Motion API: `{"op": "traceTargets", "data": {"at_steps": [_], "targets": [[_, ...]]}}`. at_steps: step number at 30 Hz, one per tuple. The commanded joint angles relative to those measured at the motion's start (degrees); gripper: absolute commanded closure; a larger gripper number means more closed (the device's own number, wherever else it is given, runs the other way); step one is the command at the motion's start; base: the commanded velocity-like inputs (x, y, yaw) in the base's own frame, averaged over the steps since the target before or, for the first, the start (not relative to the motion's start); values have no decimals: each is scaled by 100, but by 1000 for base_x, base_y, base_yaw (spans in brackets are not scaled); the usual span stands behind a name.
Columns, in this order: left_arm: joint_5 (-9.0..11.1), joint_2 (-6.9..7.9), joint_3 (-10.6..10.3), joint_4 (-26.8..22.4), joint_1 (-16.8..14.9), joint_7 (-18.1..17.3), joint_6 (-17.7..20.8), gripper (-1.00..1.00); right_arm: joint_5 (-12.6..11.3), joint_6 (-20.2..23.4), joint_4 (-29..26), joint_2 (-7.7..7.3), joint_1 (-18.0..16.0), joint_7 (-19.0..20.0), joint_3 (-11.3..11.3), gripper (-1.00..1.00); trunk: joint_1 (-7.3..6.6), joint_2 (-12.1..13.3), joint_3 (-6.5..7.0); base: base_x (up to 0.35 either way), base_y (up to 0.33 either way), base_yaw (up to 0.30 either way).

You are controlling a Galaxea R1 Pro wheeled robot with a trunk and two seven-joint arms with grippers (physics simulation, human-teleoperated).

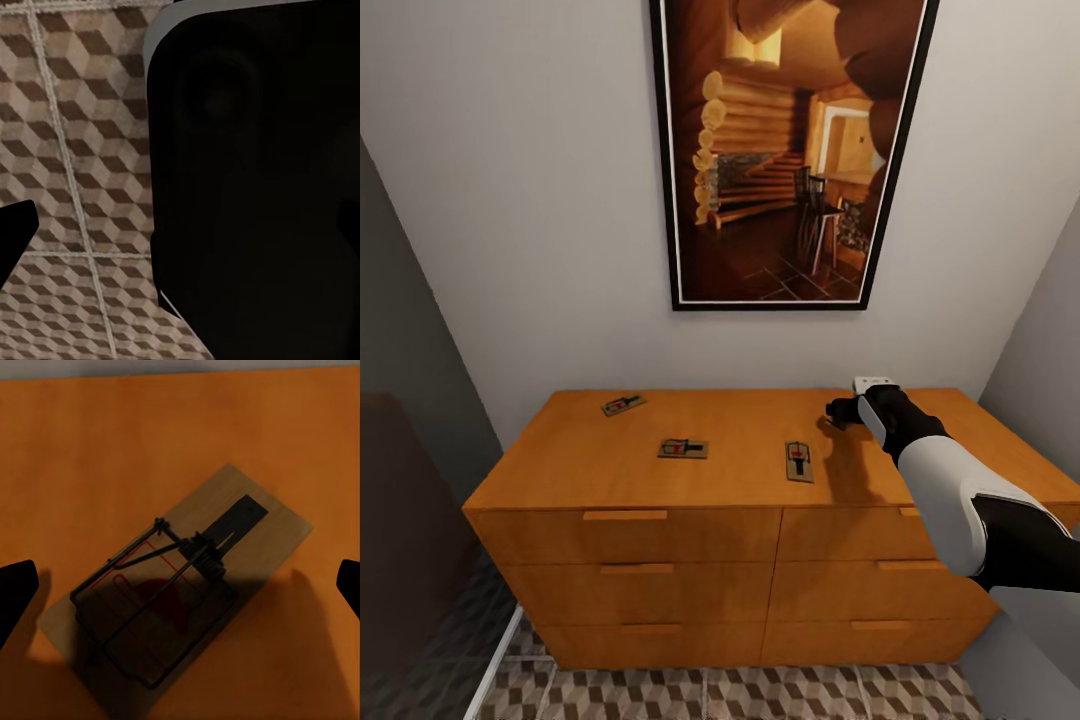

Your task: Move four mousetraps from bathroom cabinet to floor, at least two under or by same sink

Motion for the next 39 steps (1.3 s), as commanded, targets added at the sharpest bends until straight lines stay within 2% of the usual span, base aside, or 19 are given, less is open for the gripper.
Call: {"op": "traceTargets", "data": {"at_steps": [1, 12, 39], "targets": [[3, -1, -19, 22, -9, 13, -31, -100, 58, 27, -8, 4, -2, 13, -44, -100, 0, -3, -13, 0, 0, 0], [3, 0, -19, 22, -9, 13, -31, -100, 58, 27, -6, 4, 1, 13, -44, -100, 0, -3, -79, 0, 0, 0], [-3, 1, -19, 22, -9, 13, -31, -100, 58, 27, -6, 4, -2, 13, -44, -100, 0, -3, -83, 0, 0, 0]]}}
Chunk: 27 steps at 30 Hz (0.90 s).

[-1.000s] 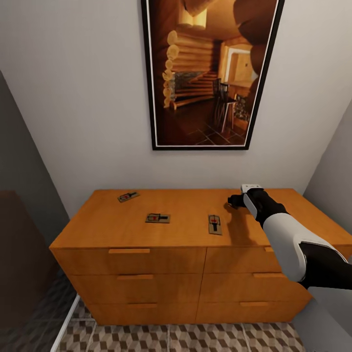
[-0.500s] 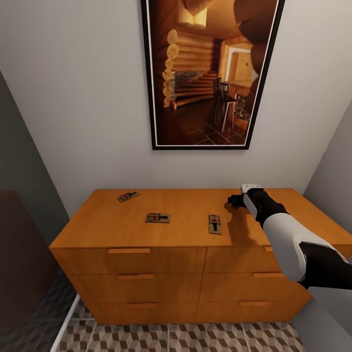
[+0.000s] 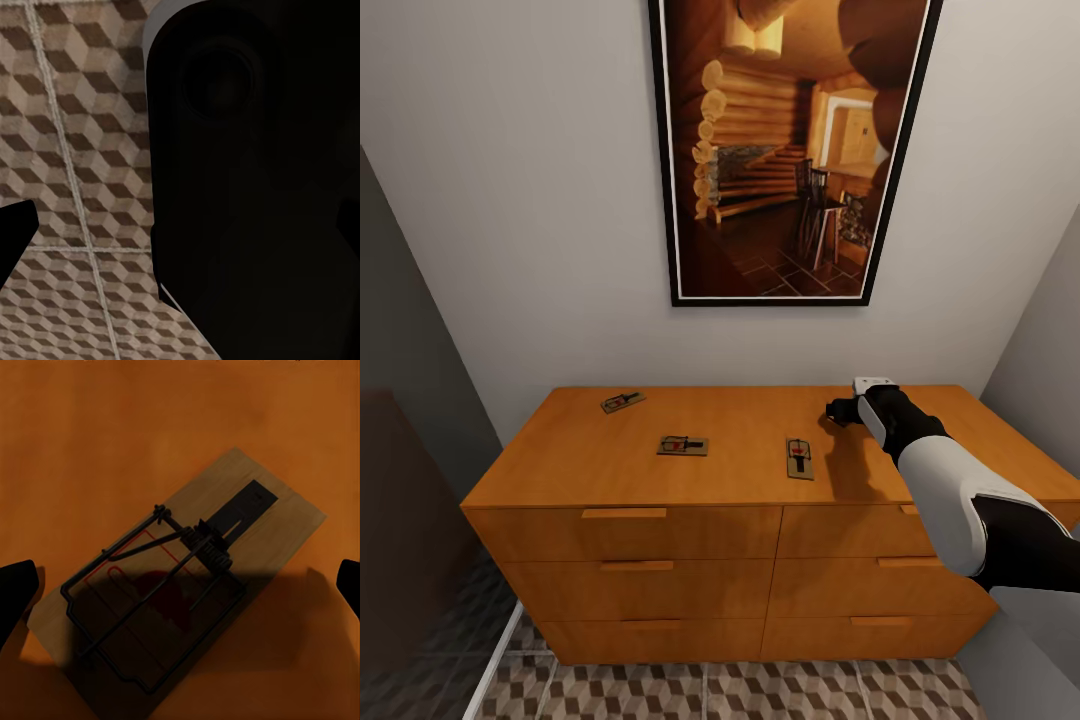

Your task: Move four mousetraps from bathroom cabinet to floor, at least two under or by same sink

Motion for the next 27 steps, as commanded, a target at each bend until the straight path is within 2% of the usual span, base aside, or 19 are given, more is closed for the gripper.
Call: {"op": "traceTargets", "data": {"at_steps": [1, 22, 23, 27], "targets": [[4, -1, -19, 22, -9, 13, -31, -100, 58, 27, -8, 4, -2, 12, -45, -100, 0, -3, -6, 0, 0, 0], [2, -4, -19, 22, -9, 13, -31, -100, 58, 27, 1, 8, 1, 12, -45, -100, 0, -3, -19, 0, 0, 0], [2, -4, -19, 22, -9, 13, -31, -100, 58, 27, 1, 7, 1, 12, -45, 100, 0, -3, -19, 0, 0, 0], [1, -2, -19, 22, -9, 13, -31, -100, 58, 27, 1, 7, -1, 12, -45, 100, 0, -3, -19, 0, 0, 0]]}}
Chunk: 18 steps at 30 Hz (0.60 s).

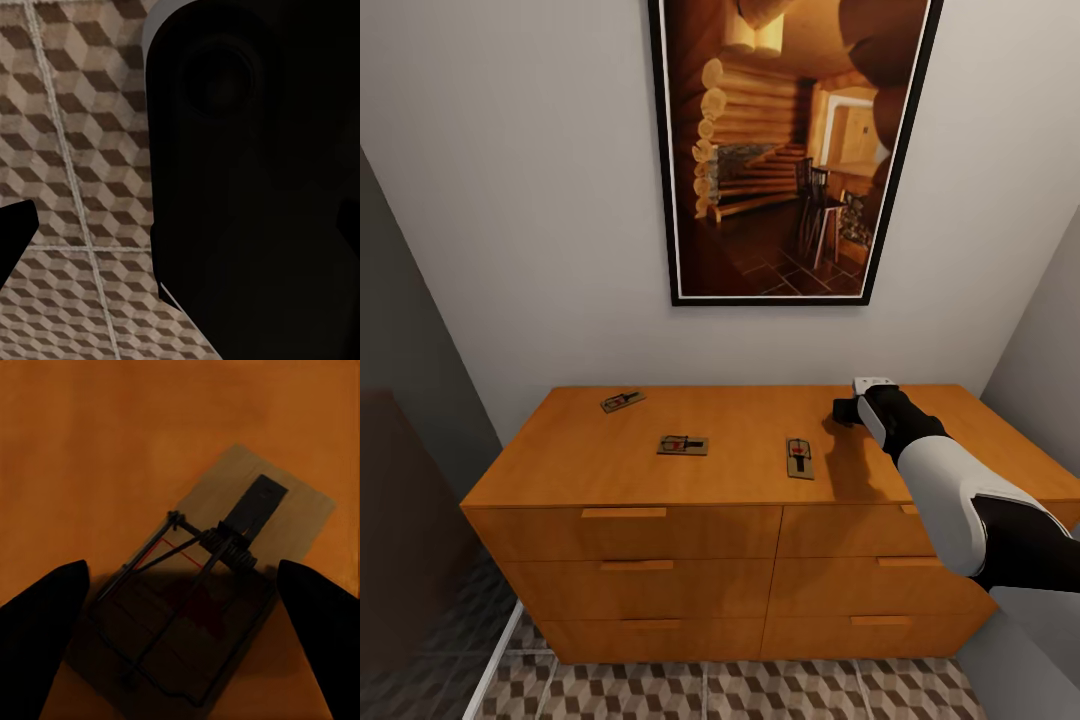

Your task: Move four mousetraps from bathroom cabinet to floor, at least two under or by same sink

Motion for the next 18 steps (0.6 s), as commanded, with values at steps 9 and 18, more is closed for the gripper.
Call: {"op": "traceTargets", "data": {"at_steps": [9, 18], "targets": [[4, -2, -19, 22, -10, 13, -31, -100, 27, 25, -3, 3, 1, 12, -49, 100, 0, -3, -6, 0, 0, 0], [4, 0, -19, 22, -10, 13, -31, -100, 27, 25, -3, 3, -2, 12, -49, 100, 0, -3, -6, 0, 0, 0]]}}
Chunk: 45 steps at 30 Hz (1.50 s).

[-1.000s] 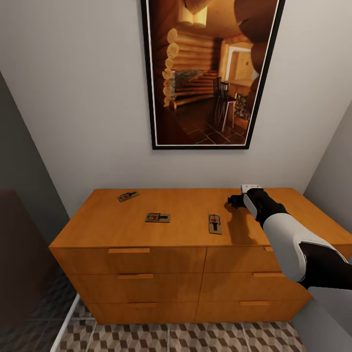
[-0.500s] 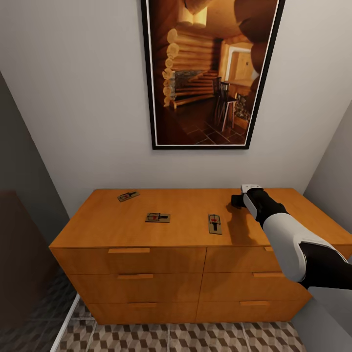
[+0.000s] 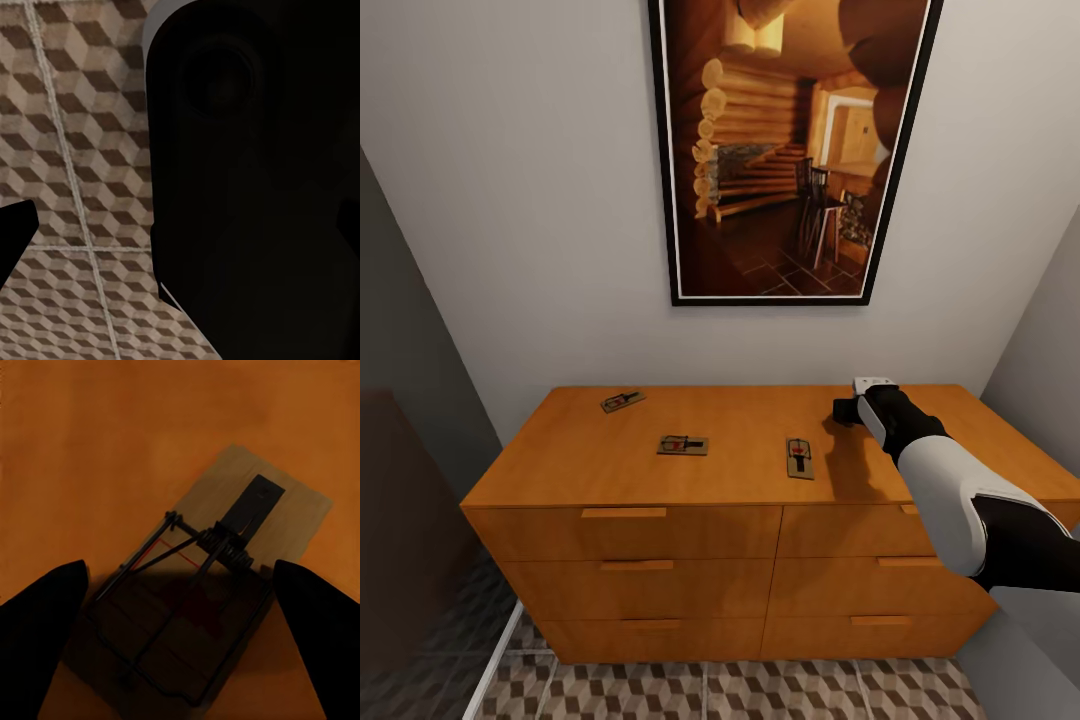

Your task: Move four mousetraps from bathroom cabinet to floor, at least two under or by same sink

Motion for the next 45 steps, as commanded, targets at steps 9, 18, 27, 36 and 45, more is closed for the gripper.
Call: {"op": "traceTargets", "data": {"at_steps": [9, 18, 27, 36, 45], "targets": [[0, -10, -19, 22, -10, 13, -31, -100, 46, 75, -672, 25, -6, -227, -35, 100, 0, -3, -6, 0, 0, 0], [0, -10, -19, 22, -10, 13, -31, -100, 38, 534, -1203, 44, -6, -232, -25, 100, 0, -3, -6, 0, 0, 0], [0, -10, -19, 22, -10, 12, -35, -100, 37, 593, -1333, 47, -6, -233, -23, 100, 0, -3, -6, 0, 0, 0], [0, -10, -19, 22, -10, 11, -31, -100, 37, 596, -1338, 48, -6, -233, -16, 100, 0, -3, -6, -212, 0, 0], [0, -10, -19, 22, -10, 12, -31, -100, 37, 596, -1339, 48, -6, -234, -6, 100, 0, -3, -6, -328, 0, 0]]}}
